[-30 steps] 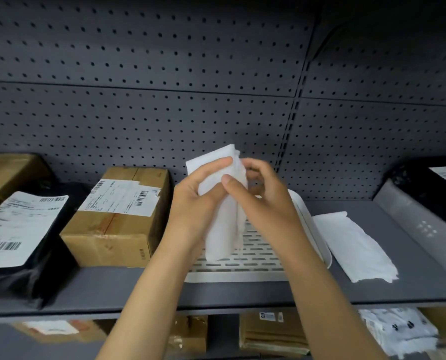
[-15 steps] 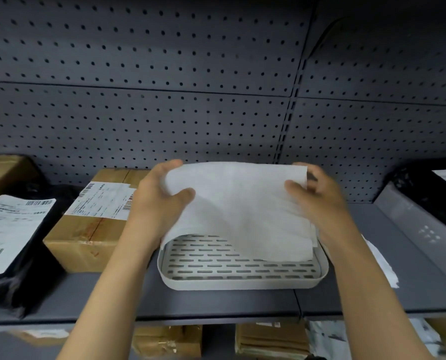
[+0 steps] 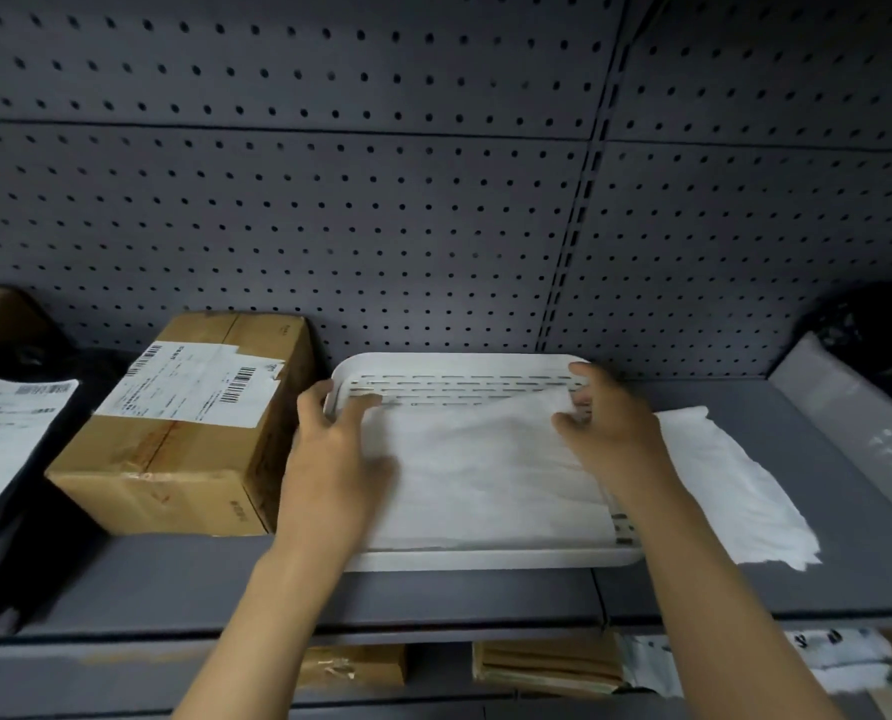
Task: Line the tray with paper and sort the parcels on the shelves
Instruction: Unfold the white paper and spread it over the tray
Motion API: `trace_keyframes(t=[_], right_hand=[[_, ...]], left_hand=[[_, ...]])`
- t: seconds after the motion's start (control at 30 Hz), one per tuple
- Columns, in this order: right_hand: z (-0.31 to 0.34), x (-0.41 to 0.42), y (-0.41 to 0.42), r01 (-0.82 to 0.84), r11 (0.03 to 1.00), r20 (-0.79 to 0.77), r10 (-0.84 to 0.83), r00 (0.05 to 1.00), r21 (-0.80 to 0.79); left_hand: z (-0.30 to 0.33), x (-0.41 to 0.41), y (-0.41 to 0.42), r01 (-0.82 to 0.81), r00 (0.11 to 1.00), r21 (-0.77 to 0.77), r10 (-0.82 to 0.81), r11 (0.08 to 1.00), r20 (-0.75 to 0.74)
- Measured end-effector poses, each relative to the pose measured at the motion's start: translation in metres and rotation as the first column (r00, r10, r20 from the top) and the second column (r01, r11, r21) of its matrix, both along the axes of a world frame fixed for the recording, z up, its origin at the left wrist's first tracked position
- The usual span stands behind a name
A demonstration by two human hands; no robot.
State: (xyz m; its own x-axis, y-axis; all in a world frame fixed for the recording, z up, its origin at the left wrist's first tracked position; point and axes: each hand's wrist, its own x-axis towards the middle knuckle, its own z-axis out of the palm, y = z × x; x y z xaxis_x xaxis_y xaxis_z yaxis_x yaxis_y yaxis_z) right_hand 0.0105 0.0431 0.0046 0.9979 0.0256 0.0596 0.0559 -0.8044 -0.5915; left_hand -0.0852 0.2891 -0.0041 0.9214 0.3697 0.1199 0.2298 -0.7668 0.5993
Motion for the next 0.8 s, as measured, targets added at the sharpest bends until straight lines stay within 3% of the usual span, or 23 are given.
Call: trace_keyframes(t=[0.1,0.13,0.2,0.27,0.4,0.8], right_hand=[[0.003,-0.012,0.008,-0.030,0.994,0.368,0.067,0.927,-0.105],[0.006,-0.016,0.011,-0.095,0.993,0.394,0.116,0.912,-0.072],[0.013,-0.024,0.015,-0.284,0.959,0.279,0.273,0.921,-0.002],[0.017,-0.030,0.015,-0.438,0.899,0.074,0.439,0.896,-0.029],[0.008,-0.032,0.014,-0.538,0.822,-0.178,0.510,0.842,-0.189],[0.002,-0.033,0.013,-0.532,0.829,-0.082,0.526,0.847,-0.172]], left_hand=[[-0.006,0.000,0.001,0.122,0.978,0.118,-0.139,0.985,0.153],[-0.006,0.000,0.001,0.191,0.962,0.107,-0.207,0.976,0.176],[-0.004,0.000,0.001,0.347,0.927,0.051,-0.351,0.936,0.131],[-0.002,0.000,-0.002,0.482,0.875,0.025,-0.482,0.876,0.044],[0.002,0.001,-0.008,0.582,0.812,0.020,-0.579,0.813,-0.076],[0.003,0.004,-0.015,0.567,0.822,0.080,-0.555,0.820,-0.128]])
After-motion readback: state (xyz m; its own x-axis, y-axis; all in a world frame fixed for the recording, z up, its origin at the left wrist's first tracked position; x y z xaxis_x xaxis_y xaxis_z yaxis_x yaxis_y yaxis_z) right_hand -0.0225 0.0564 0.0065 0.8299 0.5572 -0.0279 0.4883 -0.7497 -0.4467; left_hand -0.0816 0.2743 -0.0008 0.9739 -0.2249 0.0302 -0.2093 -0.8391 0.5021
